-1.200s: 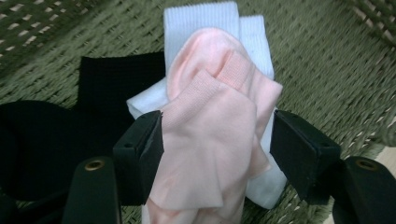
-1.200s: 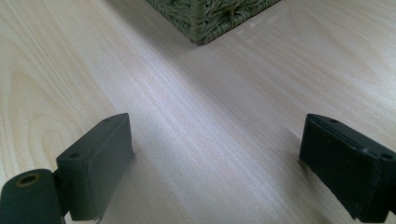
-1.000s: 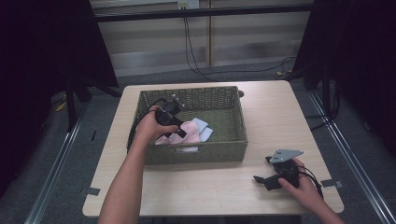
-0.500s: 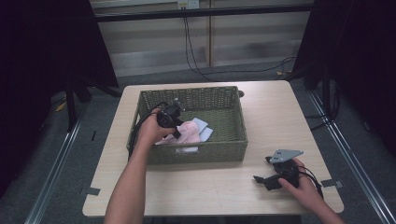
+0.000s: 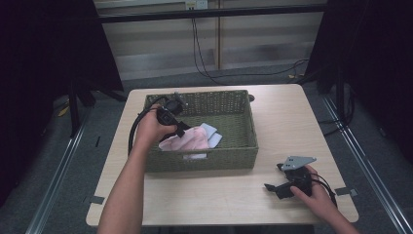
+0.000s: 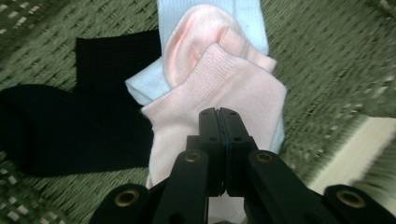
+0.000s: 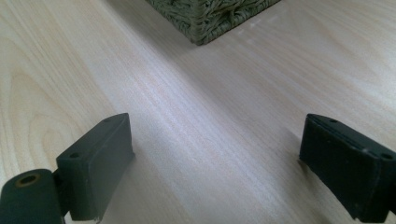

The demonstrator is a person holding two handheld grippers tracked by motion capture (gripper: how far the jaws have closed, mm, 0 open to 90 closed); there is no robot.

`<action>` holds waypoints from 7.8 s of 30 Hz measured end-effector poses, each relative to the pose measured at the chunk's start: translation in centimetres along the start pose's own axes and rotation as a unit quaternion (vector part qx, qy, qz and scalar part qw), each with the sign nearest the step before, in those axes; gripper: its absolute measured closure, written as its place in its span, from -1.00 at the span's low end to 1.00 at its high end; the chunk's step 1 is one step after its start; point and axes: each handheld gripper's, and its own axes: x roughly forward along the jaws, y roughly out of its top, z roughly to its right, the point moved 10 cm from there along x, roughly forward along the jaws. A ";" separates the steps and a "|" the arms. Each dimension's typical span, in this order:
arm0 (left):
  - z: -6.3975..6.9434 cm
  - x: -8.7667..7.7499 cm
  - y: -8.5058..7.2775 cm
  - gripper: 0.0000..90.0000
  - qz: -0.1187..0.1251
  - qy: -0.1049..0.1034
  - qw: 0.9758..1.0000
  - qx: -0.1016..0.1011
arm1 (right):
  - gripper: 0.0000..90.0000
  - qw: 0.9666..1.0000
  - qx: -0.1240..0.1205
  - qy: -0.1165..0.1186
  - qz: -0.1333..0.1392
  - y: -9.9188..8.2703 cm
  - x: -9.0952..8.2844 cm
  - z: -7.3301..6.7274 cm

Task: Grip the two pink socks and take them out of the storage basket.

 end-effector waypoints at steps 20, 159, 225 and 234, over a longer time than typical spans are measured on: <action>1.2 -5.7 1.1 0.97 0.027 0.002 1.000 0.007 | -0.80 1.000 -0.001 0.000 0.001 0.0 0.0 0.0; 5.6 -0.9 2.9 -0.03 0.079 -0.016 0.996 0.043 | -0.80 1.000 -0.001 0.000 0.001 0.0 0.0 0.0; 1.9 -1.0 3.8 0.84 0.031 -0.035 0.998 -0.039 | -0.80 1.000 -0.001 0.001 0.001 0.0 0.0 0.0; 2.5 -3.3 4.1 0.84 0.037 -0.034 0.998 -0.037 | -0.80 1.000 -0.003 0.001 0.001 0.0 0.0 0.0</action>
